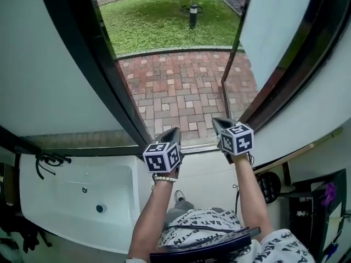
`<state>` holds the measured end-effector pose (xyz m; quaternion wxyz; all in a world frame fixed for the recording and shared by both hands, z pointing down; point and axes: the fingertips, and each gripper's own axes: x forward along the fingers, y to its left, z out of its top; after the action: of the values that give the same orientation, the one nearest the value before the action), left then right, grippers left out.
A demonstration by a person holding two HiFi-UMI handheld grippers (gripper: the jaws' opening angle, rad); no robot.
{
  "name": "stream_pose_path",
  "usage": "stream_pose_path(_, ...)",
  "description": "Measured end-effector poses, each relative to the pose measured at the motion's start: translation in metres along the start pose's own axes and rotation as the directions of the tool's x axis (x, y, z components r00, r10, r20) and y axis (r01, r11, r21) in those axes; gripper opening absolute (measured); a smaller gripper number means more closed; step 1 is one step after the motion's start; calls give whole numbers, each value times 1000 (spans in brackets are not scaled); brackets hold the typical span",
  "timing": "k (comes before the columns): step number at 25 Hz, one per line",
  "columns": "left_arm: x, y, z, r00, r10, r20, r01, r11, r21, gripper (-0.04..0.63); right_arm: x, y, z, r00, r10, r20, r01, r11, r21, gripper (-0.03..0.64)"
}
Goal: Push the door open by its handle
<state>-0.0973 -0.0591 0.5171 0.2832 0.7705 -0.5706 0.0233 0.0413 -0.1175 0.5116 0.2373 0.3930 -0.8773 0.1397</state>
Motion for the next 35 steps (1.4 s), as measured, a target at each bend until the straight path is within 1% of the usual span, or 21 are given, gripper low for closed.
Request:
stream_pose_path(5,-24,-28,-24,1000,20,12,-20,1000,5,5,-37,9,-33,1000,19,-2,-19,1000,10,6)
stream_pose_path(10,-47,-79,-77,1000,30,-6,-30,1000,5,5,-94,7,-86,999,35,4,-35,999,33,6)
stream_pose_path(16,-97,-137,-129,997,71,1,-71,997,42,5,-172,21,-138,998,54,18,-54,998,22,6)
stream_pose_path(22,-160,-185,-171,993,119,7,-119,992,46,5,-241,52,-179,995,98,25,-99,995,6,6)
stream_pose_path(26,-191,-205,-197,990,142,2,-141,989,48,5,-270,76,-203,993,119,9,-119,993,-11,8)
stream_pose_path(28,-205,-211,-206,988,152,0,-152,987,47,5,-281,89,-211,991,135,8,-135,991,-3,8)
stream_pose_path(32,-224,-219,-216,989,150,5,-150,988,45,5,-297,107,-216,988,152,34,-153,988,26,8)
stream_pose_path(35,-234,-221,-218,989,145,15,-145,988,46,5,-304,116,-219,987,160,36,-161,987,28,8)
